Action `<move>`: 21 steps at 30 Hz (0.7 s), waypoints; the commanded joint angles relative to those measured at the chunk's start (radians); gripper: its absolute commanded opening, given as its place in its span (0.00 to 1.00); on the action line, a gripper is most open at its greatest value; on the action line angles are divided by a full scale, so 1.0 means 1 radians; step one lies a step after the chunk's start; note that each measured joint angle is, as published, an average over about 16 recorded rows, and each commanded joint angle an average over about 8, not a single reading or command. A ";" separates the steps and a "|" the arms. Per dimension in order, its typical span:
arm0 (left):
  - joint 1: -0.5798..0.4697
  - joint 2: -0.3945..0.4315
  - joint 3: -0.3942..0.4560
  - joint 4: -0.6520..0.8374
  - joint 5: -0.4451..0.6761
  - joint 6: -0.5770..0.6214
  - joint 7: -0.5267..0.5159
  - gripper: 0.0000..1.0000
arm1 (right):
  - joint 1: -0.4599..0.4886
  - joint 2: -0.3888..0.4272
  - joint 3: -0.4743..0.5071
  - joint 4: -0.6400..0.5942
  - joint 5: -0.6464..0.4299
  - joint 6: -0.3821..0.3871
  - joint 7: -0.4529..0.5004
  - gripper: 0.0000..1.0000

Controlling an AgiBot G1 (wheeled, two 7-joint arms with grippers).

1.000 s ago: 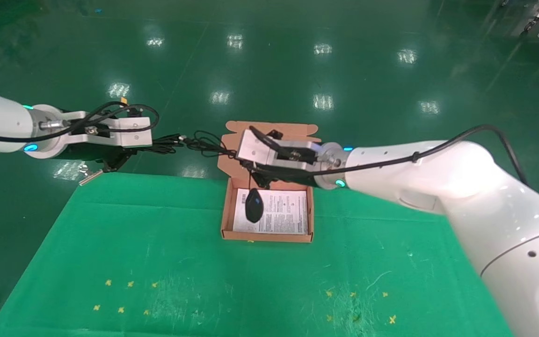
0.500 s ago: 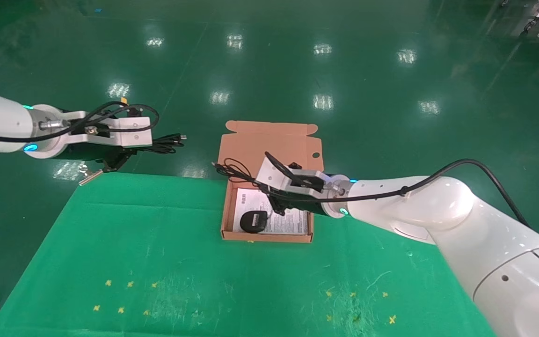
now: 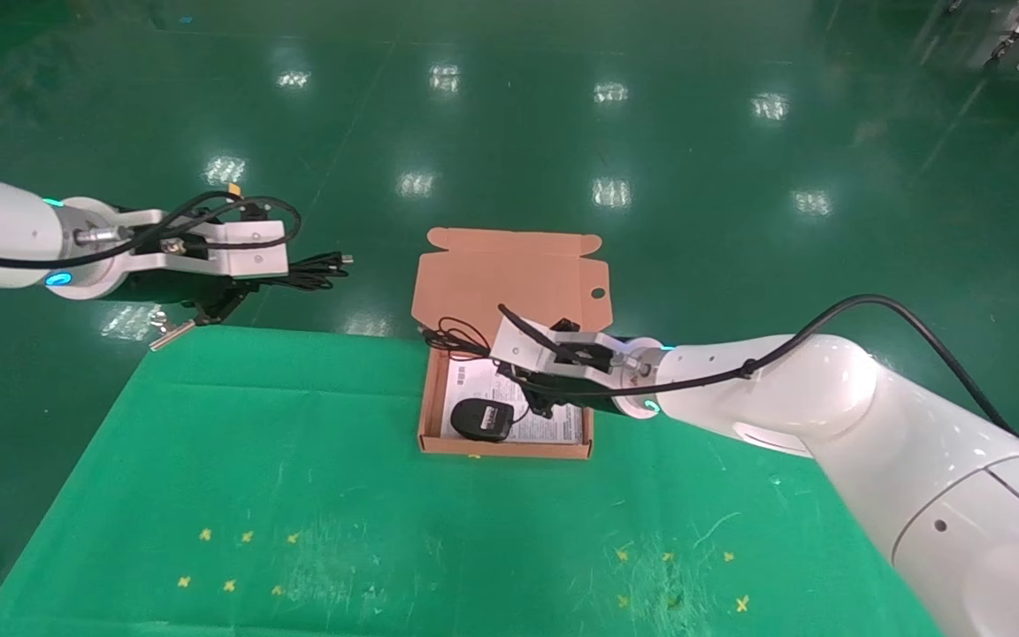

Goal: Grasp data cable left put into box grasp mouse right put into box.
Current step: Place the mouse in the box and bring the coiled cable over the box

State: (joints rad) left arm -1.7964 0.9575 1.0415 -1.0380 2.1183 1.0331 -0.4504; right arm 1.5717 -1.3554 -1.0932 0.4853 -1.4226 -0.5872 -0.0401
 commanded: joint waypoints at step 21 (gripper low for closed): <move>0.101 0.138 0.005 0.110 -0.106 -0.157 0.184 0.00 | 0.044 0.141 0.004 0.085 0.000 0.012 0.047 1.00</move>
State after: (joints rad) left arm -1.6956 1.1036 1.0459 -0.9127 2.0093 0.8749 -0.2598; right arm 1.6147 -1.2088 -1.0909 0.5803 -1.4242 -0.5780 0.0114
